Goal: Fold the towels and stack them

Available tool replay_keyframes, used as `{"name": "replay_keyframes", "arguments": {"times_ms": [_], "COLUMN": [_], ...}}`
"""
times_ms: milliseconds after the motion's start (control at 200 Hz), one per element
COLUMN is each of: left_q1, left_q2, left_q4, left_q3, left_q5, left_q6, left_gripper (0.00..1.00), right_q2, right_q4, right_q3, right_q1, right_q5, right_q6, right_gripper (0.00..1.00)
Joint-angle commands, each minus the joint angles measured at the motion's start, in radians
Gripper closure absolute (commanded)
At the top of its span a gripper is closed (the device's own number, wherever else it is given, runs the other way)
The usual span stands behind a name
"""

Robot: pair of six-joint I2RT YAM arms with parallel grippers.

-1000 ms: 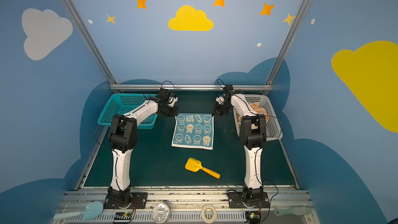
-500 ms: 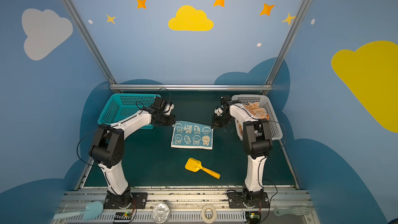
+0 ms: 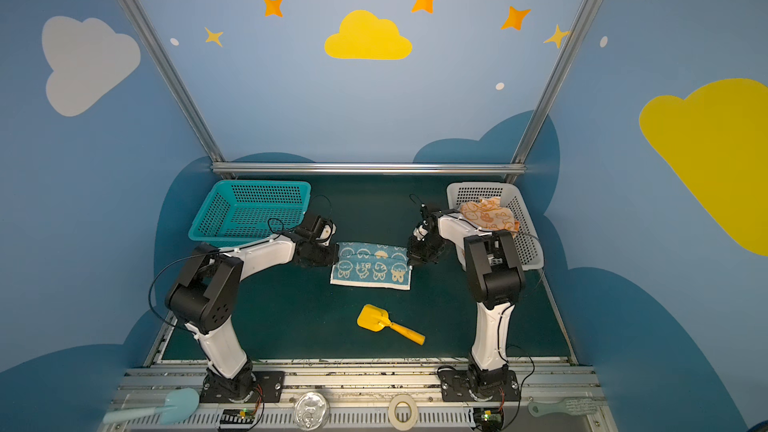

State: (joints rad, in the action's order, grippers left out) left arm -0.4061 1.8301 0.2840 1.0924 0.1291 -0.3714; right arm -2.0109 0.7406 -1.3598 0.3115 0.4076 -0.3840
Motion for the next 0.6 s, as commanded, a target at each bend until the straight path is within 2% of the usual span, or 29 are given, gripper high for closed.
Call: {"name": "replay_keyframes", "arguments": {"times_ms": [0,270,421,596], "left_q1": [0.022,0.043,0.045,0.047], "left_q2": [0.053,0.165,0.131,0.066], "left_q4": [0.003,0.073,0.105,0.104], "left_q3": [0.053,0.270,0.308,0.264], "left_q5": [-0.057,-0.051,-0.053,-0.069], "left_q6": [-0.010,0.003,0.014,0.020], "left_gripper": [0.97,0.97,0.97,0.97], "right_q2": [-0.063,-0.182,-0.114,-0.029], "right_q4": [0.016,0.125,0.142,0.147], "right_q3": [-0.061,-0.293,-0.302,-0.259], "right_q1": [-0.006,-0.037,-0.041,-0.031], "right_q5": [-0.075,-0.086,-0.079,-0.085], "right_q6": [-0.015,0.017,0.026,0.034], "right_gripper": [1.00,1.00,1.00,1.00]}}
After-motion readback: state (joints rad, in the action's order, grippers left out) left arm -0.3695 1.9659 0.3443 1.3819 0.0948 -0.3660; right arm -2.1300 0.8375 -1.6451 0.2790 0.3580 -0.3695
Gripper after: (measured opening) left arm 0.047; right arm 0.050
